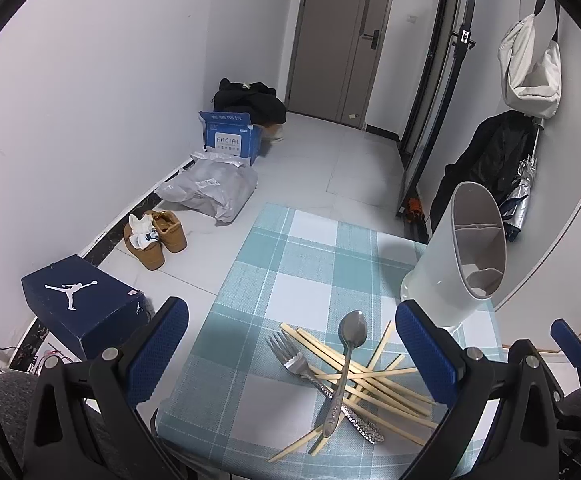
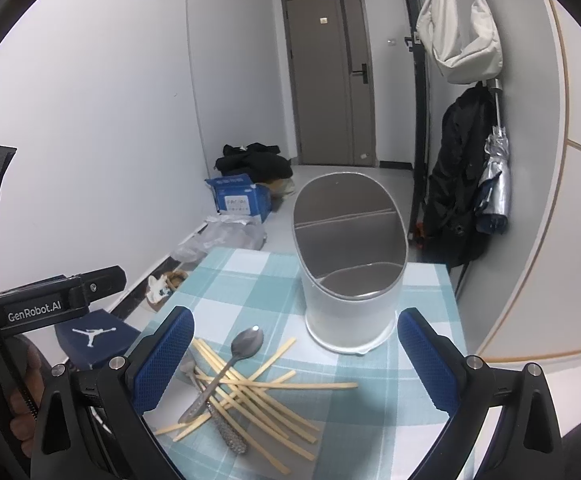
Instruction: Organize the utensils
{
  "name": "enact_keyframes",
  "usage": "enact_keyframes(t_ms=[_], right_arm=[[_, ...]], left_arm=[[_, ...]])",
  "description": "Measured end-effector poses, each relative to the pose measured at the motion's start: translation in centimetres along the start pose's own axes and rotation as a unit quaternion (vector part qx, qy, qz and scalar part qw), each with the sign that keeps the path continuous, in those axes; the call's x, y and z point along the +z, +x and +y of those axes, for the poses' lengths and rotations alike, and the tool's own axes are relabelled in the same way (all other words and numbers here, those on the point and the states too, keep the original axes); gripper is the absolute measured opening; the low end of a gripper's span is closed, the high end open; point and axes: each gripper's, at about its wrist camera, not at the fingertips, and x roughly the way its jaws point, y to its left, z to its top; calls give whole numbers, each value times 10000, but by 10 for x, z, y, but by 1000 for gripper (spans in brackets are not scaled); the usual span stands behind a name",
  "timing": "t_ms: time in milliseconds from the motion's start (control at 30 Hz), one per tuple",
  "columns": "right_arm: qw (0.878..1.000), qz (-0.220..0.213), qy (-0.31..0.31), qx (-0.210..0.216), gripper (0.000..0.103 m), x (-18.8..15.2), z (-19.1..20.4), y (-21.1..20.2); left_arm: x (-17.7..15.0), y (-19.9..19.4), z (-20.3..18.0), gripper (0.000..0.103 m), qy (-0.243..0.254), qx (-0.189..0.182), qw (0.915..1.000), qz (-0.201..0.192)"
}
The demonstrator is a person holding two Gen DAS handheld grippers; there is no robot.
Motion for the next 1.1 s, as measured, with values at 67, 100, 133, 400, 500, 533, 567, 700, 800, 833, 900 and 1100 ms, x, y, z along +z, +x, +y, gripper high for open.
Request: enact_keyframes(t_ms=[67, 100, 133, 400, 500, 533, 567, 700, 800, 833, 900, 1100], right_arm=[[10000, 5, 19, -2, 103, 0, -1, 0], [10000, 12, 30, 1, 103, 0, -2, 0], [10000, 18, 43, 8, 103, 0, -2, 0], [10000, 8, 55, 0, 103, -1, -3, 0], [10000, 25, 96, -11, 103, -1, -5, 1], [9999, 15, 108, -8, 103, -1, -5, 0], [9999, 5, 115, -12, 103, -1, -5, 0], [9999, -9, 107, -30, 103, -1, -5, -1], [9999, -5, 107, -30, 103, -1, -4, 0], [9999, -12, 110, -33, 103, -1, -4, -1], [9999, -12, 117, -38, 103, -1, -4, 0], [9996, 34, 237, 133, 103, 0, -8, 2]], left_arm=[[0, 0, 1, 102, -3, -15, 10000, 1], [0, 0, 1, 102, -8, -6, 10000, 7], [0, 0, 1, 102, -12, -17, 10000, 15], [0, 1, 1, 102, -32, -46, 10000, 64], [-1, 1, 0, 102, -48, -61, 10000, 53], [-1, 1, 0, 102, -51, -73, 9999, 58], [-2, 1, -1, 102, -50, -82, 9999, 67], [-2, 2, -1, 102, -57, -107, 9999, 77], [-3, 2, 0, 102, -81, -118, 9999, 88], [-3, 2, 1, 102, -95, -123, 9998, 94], [-2, 2, 2, 102, -110, -131, 9998, 112], [-2, 4, 1, 102, -113, -159, 9997, 133]])
